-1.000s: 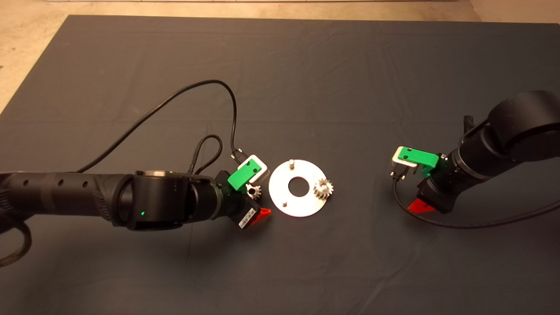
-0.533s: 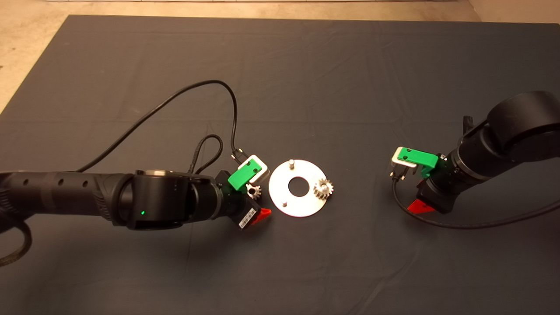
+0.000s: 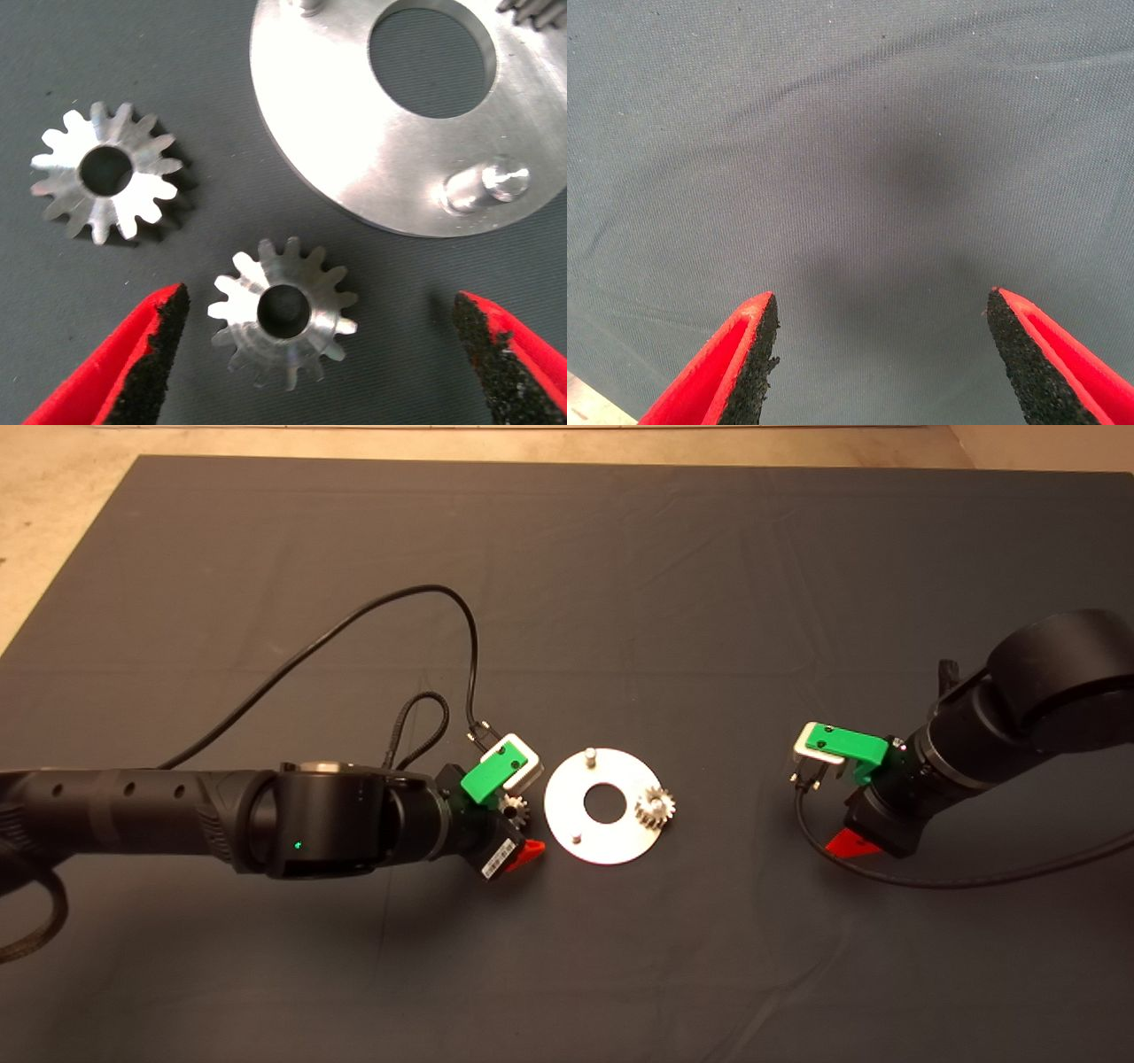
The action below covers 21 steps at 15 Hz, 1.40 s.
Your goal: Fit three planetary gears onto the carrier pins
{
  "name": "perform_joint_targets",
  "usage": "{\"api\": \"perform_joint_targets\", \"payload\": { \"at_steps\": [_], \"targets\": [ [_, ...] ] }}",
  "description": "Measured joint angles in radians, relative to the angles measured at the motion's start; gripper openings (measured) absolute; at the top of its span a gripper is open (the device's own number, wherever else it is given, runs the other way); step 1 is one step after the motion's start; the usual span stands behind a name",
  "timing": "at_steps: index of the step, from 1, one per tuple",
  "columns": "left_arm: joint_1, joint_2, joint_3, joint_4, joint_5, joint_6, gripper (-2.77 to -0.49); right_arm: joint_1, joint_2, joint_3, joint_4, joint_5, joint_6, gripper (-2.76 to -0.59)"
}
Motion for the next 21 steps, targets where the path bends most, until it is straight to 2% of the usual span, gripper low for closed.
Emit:
{"api": "perform_joint_targets", "payload": {
  "at_steps": [4,6,7,8,11,13,21],
  "targets": [
    [0.000,-0.001,-0.009,-0.007,-0.007,0.013,-1.20,0.000,0.000,0.000,0.000,0.001,0.000,-1.62],
    [0.000,-0.001,-0.009,-0.007,-0.011,0.014,-1.32,0.000,0.000,0.000,0.000,0.001,0.000,-1.62],
    [0.000,-0.001,-0.009,-0.007,-0.021,0.015,-1.33,0.000,0.000,0.000,0.000,0.001,0.000,-1.62],
    [0.000,-0.001,-0.009,-0.007,-0.026,0.025,-1.43,0.000,0.000,0.000,0.000,0.001,0.000,-1.62],
    [0.000,-0.001,-0.009,-0.007,-0.025,0.033,-1.46,0.000,0.000,0.000,0.000,0.000,0.000,-1.62],
    [0.000,-0.002,-0.011,-0.007,-0.025,0.041,-1.60,0.000,0.000,0.000,0.000,0.001,0.000,-1.62],
    [0.003,-0.004,-0.011,-0.007,-0.027,0.063,-1.60,0.000,0.000,0.000,0.000,0.000,0.000,-1.62]
  ]
}}
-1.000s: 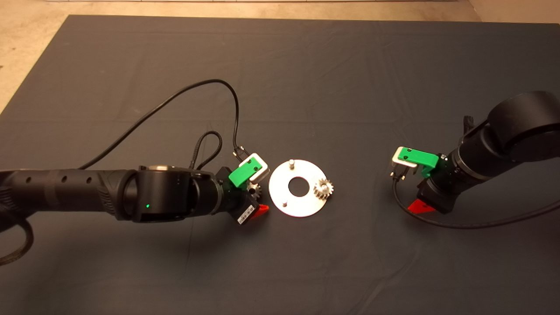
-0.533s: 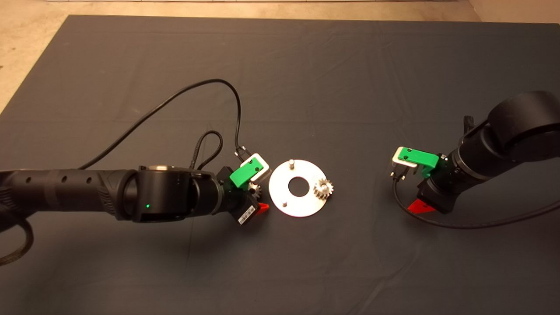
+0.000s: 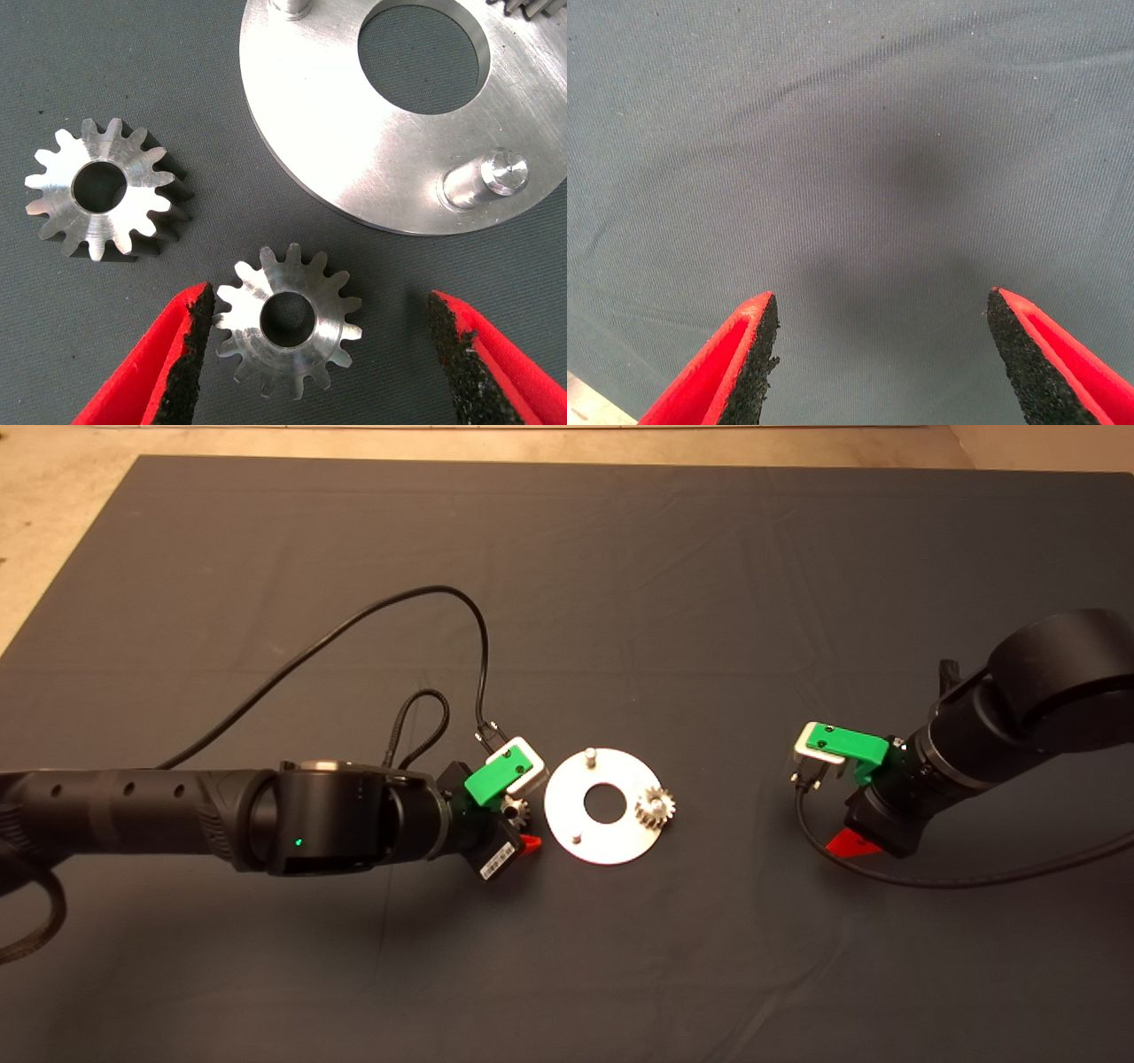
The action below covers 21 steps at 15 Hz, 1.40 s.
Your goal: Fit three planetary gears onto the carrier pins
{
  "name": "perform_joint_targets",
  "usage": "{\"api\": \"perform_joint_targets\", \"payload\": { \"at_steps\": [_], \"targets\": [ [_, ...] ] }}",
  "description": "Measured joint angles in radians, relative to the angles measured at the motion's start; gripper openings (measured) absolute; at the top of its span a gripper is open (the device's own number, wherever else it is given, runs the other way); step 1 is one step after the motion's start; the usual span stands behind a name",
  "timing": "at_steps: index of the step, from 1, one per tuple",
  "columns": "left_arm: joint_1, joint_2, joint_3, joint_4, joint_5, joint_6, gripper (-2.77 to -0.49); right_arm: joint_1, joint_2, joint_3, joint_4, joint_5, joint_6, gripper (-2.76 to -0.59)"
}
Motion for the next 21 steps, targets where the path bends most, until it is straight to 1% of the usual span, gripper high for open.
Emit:
{"api": "perform_joint_targets", "payload": {
  "at_steps": [2,3,4,6,7,9,12,14,16,18,20,21],
  "targets": [
    [0.000,0.000,0.000,0.000,-0.002,0.000,-1.60,0.000,0.000,0.000,0.000,0.000,0.000,-1.62],
    [0.001,0.000,0.000,0.000,-0.002,0.000,-1.66,0.000,0.000,0.000,0.000,0.000,0.000,-1.62],
    [0.008,-0.001,-0.001,0.003,-0.003,0.003,-1.74,0.000,0.000,0.000,0.000,0.000,0.000,-1.62],
    [0.023,-0.003,-0.006,0.000,-0.022,0.013,-1.74,0.000,0.000,0.000,0.000,-0.001,0.000,-1.62],
    [0.022,-0.003,-0.010,0.000,-0.026,0.013,-1.75,0.000,0.000,0.000,0.000,0.000,0.000,-1.62],
    [0.022,-0.006,-0.011,0.000,-0.029,0.016,-1.90,0.003,0.000,0.000,0.000,-0.001,0.000,-1.62],
    [0.025,-0.014,-0.013,0.000,-0.036,0.016,-1.90,0.002,0.000,0.000,0.000,-0.001,0.000,-1.62],
    [0.033,-0.020,-0.013,-0.003,-0.035,0.016,-1.90,0.002,0.000,0.000,0.000,-0.001,0.000,-1.62],
    [0.033,-0.021,-0.013,-0.004,-0.034,0.016,-2.05,0.002,0.000,0.000,0.000,-0.001,0.000,-1.62],
    [0.033,-0.022,-0.013,-0.004,-0.034,0.016,-2.05,0.003,0.000,0.000,0.000,-0.001,0.000,-1.62],
    [0.033,-0.022,-0.013,-0.004,-0.033,0.016,-2.17,0.002,0.000,0.000,0.000,-0.001,0.000,-1.62],
    [0.033,-0.022,-0.013,-0.006,-0.033,0.016,-2.17,0.003,0.000,0.000,0.000,-0.001,0.000,-1.62]
  ]
}}
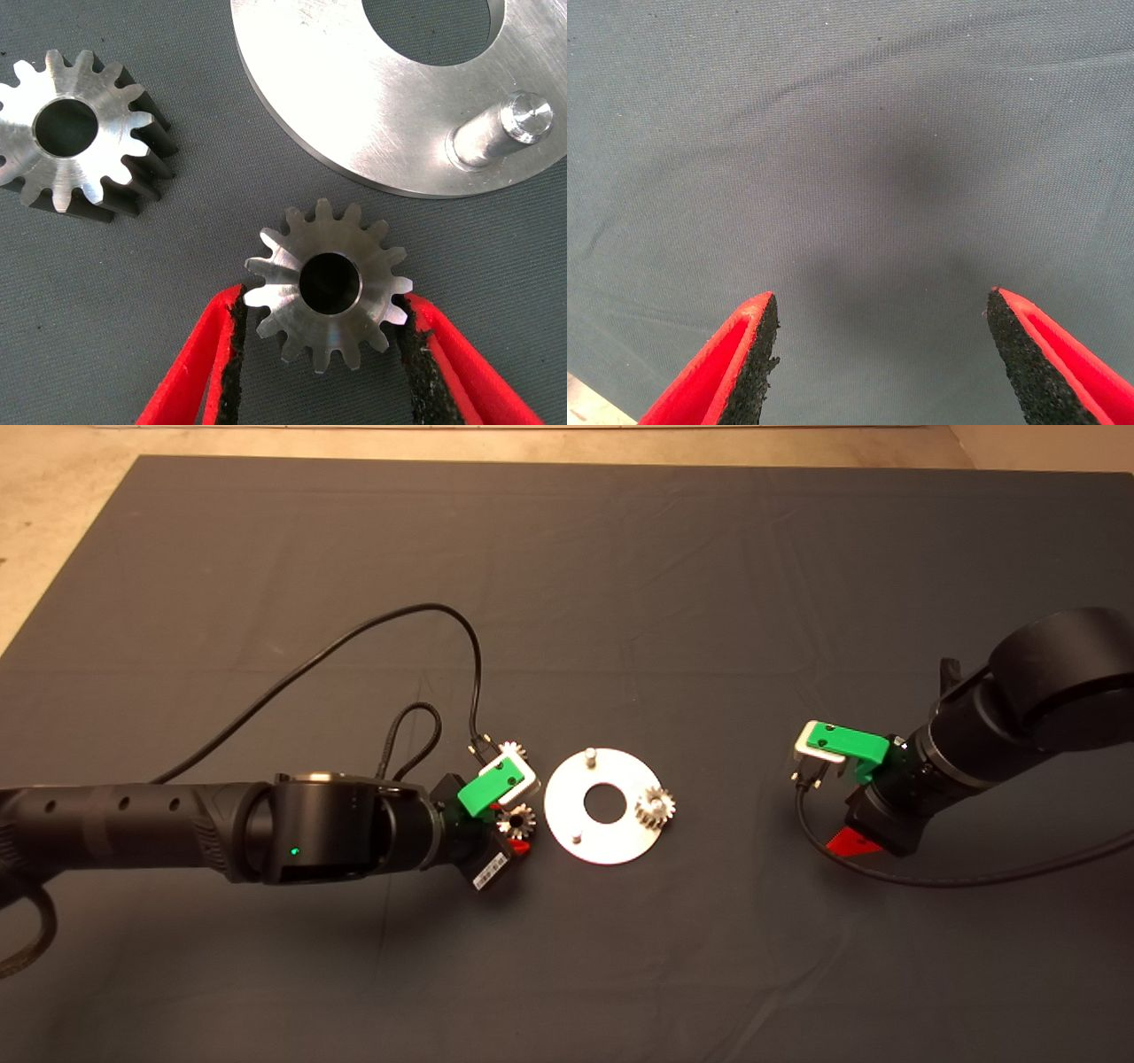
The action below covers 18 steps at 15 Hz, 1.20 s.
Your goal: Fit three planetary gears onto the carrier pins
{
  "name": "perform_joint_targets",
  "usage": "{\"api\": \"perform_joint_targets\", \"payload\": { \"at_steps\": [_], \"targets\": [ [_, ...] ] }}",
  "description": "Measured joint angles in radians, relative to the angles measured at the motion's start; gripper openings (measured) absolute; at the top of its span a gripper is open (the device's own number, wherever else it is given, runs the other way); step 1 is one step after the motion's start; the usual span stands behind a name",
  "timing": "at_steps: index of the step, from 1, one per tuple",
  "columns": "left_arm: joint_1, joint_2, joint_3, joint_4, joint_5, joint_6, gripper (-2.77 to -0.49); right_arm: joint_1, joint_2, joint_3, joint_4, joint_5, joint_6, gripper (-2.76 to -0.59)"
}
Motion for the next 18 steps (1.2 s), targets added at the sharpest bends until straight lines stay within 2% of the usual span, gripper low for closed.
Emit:
{"api": "perform_joint_targets", "payload": {
  "at_steps": [9,18],
  "targets": [
    [-0.001,0.006,-0.001,-0.014,0.001,0.002,-2.34,0.000,-0.001,0.000,0.000,0.000,0.000,-1.62],
    [-0.009,0.005,-0.001,-0.052,0.001,0.003,-2.48,0.000,-0.003,0.000,0.000,0.000,0.000,-1.62]
  ]
}}
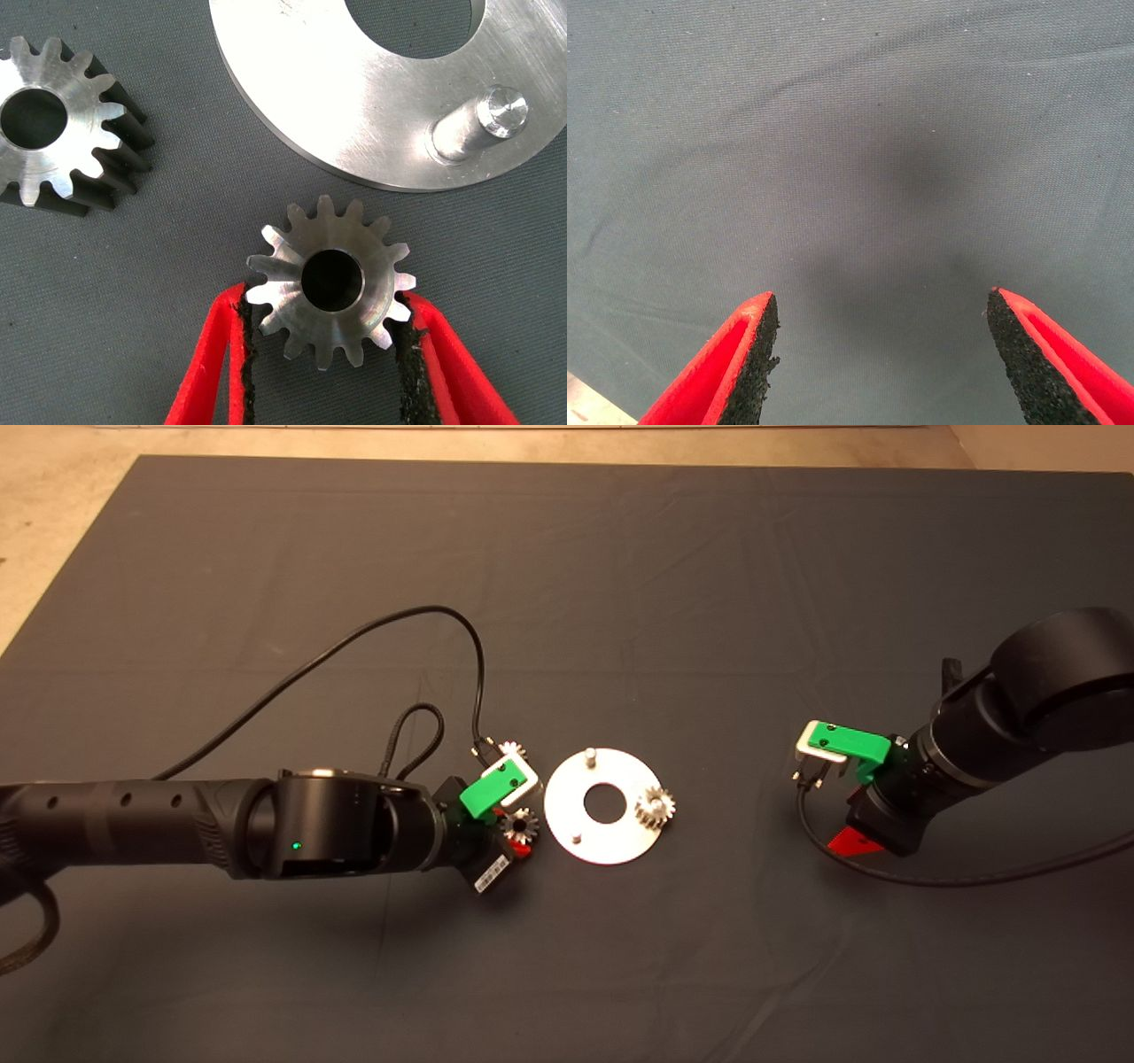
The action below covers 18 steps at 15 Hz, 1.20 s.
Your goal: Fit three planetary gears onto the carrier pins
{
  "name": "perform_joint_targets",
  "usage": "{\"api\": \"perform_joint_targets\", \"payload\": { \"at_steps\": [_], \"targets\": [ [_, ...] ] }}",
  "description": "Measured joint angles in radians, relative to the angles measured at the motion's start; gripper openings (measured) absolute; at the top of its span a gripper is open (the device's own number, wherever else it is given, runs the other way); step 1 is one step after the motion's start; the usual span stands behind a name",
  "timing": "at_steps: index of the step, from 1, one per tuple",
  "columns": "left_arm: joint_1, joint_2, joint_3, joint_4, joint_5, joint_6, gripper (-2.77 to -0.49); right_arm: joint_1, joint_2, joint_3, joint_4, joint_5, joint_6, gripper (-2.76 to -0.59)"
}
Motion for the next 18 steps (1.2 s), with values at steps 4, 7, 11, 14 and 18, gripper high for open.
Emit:
{"api": "perform_joint_targets", "payload": {
  "at_steps": [4,7,11,14,18],
  "targets": [
    [-0.045,-0.008,0.035,-0.054,0.026,0.000,-2.49,0.000,-0.002,0.000,0.000,0.001,0.000,-1.62],
    [-0.071,-0.008,0.039,-0.063,0.037,0.000,-2.55,0.000,-0.003,0.000,0.000,0.000,0.000,-1.62],
    [-0.093,-0.006,0.070,-0.089,0.044,0.000,-2.56,0.000,-0.003,0.000,0.000,0.001,0.000,-1.62],
    [-0.120,0.003,0.082,-0.090,0.045,-0.001,-2.56,0.000,-0.003,0.000,0.000,0.001,0.000,-1.62],
    [-0.130,0.027,0.099,-0.091,0.053,-0.010,-2.56,0.001,-0.017,0.000,0.000,0.002,0.000,-1.62]
  ]
}}
